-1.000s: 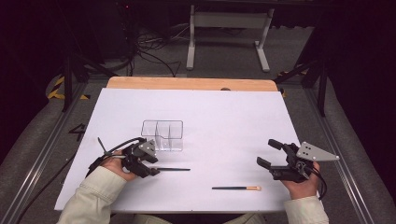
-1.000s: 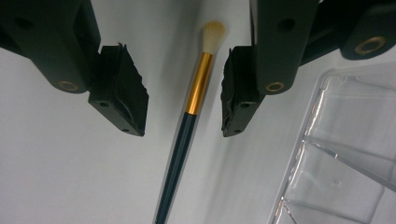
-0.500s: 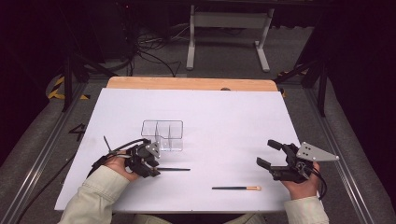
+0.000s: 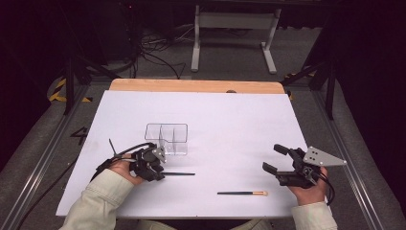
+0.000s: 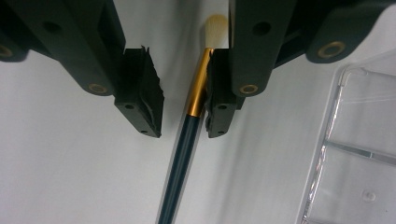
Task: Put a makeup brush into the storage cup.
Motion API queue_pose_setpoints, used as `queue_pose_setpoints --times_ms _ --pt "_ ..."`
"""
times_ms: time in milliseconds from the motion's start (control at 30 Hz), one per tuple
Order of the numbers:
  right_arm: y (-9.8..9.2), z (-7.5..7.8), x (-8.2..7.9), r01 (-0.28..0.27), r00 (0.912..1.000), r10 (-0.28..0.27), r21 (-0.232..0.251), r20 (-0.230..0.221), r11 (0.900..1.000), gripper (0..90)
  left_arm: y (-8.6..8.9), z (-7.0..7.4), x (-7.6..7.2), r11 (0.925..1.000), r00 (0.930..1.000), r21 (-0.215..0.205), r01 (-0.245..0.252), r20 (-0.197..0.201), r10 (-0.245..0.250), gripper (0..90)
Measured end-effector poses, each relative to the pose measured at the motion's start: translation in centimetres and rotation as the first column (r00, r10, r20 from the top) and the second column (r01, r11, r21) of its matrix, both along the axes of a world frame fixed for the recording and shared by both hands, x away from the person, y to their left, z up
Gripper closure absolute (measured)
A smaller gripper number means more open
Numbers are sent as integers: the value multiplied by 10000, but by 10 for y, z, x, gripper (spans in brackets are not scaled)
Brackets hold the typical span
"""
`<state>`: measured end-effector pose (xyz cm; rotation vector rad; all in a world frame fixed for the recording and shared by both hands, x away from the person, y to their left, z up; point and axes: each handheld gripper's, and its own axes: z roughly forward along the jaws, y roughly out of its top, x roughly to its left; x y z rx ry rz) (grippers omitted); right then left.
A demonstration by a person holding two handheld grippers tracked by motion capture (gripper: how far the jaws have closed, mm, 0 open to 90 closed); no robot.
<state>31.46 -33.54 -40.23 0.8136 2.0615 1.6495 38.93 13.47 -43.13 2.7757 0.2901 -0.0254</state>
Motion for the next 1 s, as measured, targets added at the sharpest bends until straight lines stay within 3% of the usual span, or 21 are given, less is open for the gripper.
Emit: queue_pose_setpoints --times_ms 333,467,867,1000 --pt "2 0 1 -378 9993 378 52 50 9993 217 0 0 -4 9999 9999 102 115 81 -116 765" --pt "2 -1 1 -397 9992 397 31 32 9992 217 -1 0 -5 9991 9989 161 396 239 -399 814" --pt "7 -1 3 -744 9972 744 -13 -46 9972 230 -3 2 -11 9951 9929 262 954 695 -970 831" --pt "8 0 3 -871 9961 871 14 -120 9962 273 -1 9 -12 9968 9943 39 804 696 -805 832"
